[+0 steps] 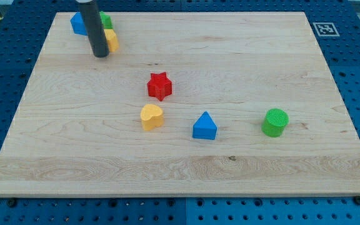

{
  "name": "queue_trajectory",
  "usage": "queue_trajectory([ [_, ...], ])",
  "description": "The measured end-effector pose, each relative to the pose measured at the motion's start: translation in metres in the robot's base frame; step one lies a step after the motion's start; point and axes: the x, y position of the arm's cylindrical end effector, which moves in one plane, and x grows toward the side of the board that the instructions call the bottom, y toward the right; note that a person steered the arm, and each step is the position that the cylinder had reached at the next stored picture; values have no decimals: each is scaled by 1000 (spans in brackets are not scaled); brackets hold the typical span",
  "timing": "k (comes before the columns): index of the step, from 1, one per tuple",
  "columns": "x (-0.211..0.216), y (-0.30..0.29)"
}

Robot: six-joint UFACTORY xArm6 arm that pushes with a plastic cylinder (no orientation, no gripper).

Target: Move the yellow hexagon to the bottom right of the green star

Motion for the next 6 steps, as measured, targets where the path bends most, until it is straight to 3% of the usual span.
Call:
queue_trajectory([
  [2,-23,-21],
  [4,10,-25],
  [6,-1,-17],
])
